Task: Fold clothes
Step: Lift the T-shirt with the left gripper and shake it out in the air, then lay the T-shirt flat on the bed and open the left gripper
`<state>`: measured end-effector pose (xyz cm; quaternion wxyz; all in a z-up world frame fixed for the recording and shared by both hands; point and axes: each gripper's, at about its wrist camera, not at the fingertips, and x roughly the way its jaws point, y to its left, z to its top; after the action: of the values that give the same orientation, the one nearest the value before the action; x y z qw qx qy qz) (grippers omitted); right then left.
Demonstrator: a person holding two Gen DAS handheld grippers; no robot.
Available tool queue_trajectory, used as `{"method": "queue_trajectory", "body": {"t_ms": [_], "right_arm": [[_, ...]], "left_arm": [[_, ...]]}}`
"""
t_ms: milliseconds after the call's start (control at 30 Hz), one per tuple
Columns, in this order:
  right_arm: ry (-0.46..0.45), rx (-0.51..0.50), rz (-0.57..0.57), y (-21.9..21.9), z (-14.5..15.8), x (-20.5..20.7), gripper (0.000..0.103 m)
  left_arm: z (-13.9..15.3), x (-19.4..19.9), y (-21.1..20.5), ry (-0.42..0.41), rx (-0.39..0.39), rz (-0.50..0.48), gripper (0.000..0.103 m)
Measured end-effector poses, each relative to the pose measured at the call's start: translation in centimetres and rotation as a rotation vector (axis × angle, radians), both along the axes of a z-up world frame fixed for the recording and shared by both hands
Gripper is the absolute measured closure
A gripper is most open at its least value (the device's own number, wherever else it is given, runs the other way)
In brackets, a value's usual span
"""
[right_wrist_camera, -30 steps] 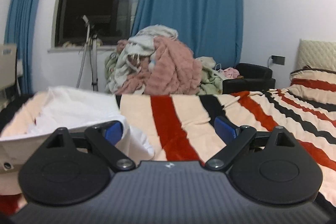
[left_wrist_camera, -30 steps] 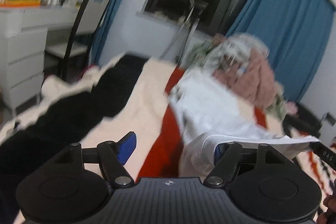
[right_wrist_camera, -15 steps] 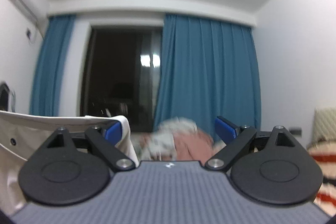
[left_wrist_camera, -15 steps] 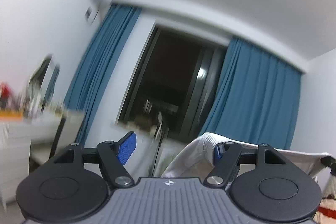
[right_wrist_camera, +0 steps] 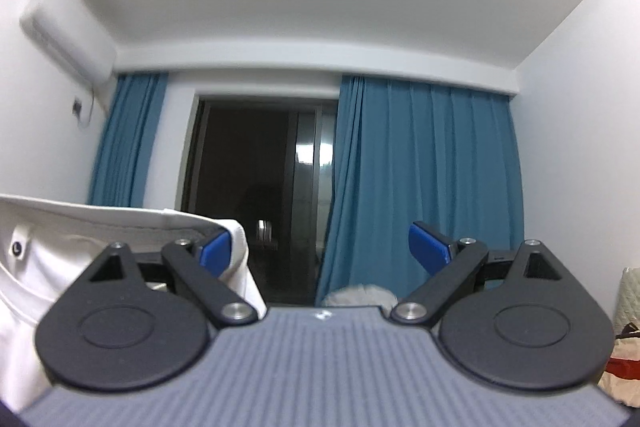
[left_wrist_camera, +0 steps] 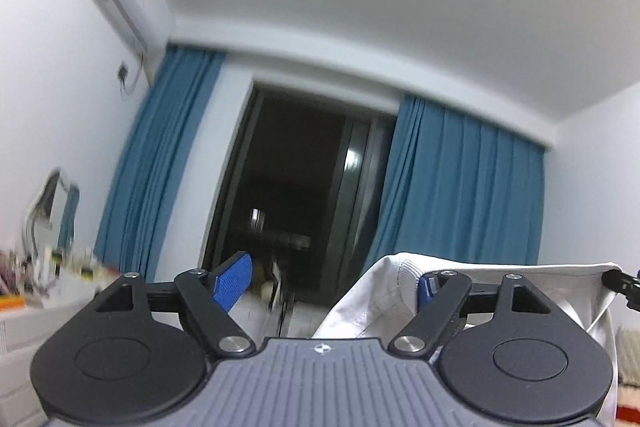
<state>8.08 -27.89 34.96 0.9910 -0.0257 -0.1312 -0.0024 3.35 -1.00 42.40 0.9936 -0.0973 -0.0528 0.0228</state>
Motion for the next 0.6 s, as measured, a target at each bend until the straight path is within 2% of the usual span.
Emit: {"method": "queue_trajectory", "body": {"t_ms": [100,200,333,467,533,600], "right_arm": [[0.104,-0.018,-0.019,-0.2,-4.4,5.8,0.01],[0.211,-0.025,-0.049,-0.1,-9.8,12.9,0.01],[0.349,0.013,-0.095,-0.1,-17.4,25.0,0.01],[0.441,0.036,-0.162,0.2,-25.1,37.7,0.01],[0.498,0.035,-0.19,0.3,-30.0,43.4,0.01],[0.583,0.042,-0.193,0.0,-34.7,48.2,0.01]], "left_arm": [[-4.8,6.7,0.1,0.115,-0.014,-0.024,0.022],[-10.9,15.3,-0.3,0.214,-0.013,-0.036,0.022],[-19.7,28.8,-1.3,0.319,-0.043,-0.01,0.022],[-28.4,41.8,-1.0,0.369,-0.056,-0.021,0.022],[-33.6,48.7,-1.3,0.447,-0.072,-0.012,0.022],[-38.5,55.9,1.2,0.549,-0.077,-0.01,0.024]]}}
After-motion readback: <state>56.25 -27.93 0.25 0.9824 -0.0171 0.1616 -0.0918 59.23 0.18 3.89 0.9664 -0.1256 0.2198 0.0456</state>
